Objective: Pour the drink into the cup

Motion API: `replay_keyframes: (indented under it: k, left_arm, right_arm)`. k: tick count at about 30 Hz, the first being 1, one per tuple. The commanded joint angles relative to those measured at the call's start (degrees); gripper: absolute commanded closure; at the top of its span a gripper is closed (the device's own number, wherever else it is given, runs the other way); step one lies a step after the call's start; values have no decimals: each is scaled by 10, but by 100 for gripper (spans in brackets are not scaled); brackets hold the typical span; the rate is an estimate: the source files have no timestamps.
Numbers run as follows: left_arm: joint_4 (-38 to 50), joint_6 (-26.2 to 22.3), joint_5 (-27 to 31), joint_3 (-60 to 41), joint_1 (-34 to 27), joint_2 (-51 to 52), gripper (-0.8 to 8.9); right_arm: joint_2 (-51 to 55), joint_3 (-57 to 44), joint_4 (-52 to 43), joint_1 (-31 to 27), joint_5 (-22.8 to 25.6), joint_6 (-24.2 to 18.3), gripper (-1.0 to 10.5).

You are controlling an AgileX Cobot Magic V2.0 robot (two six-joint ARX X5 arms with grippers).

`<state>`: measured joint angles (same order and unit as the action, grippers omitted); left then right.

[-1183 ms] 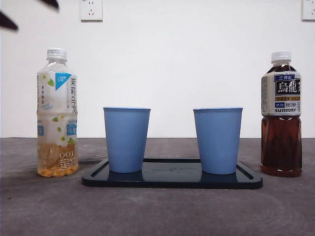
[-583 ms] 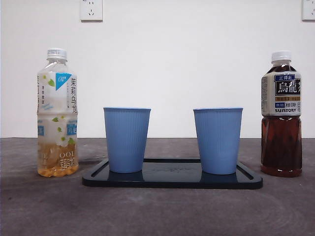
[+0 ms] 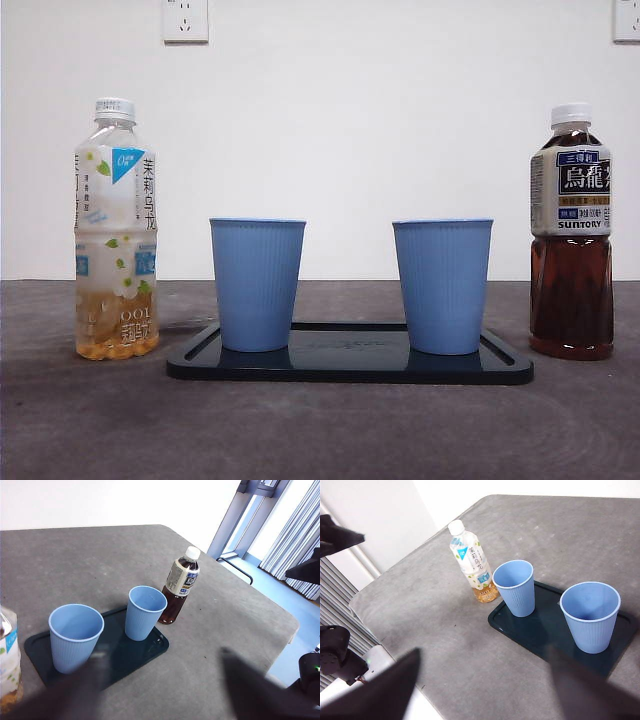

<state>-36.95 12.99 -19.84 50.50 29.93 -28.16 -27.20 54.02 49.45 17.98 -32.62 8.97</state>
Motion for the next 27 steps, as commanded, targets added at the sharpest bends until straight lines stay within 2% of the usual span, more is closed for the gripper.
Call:
replay_keyframes:
  k: [1,19,22,27]
  left_arm:
    - [-1,-5,3,10,4,-3,802]
    - [-4,-5,3,8,2,0,803]
    - [14,-5,2,-8,-28,12,803]
    - [99,-11,3,-104,-123,62,803]
  right_arm:
    - [-4,7,-9,3,1,-12,923]
    - [-4,7,-14,3,-2,-11,929]
    - [-4,7,-14,3,-2,-11,929]
    - [-4,7,-14,3,-2,-11,929]
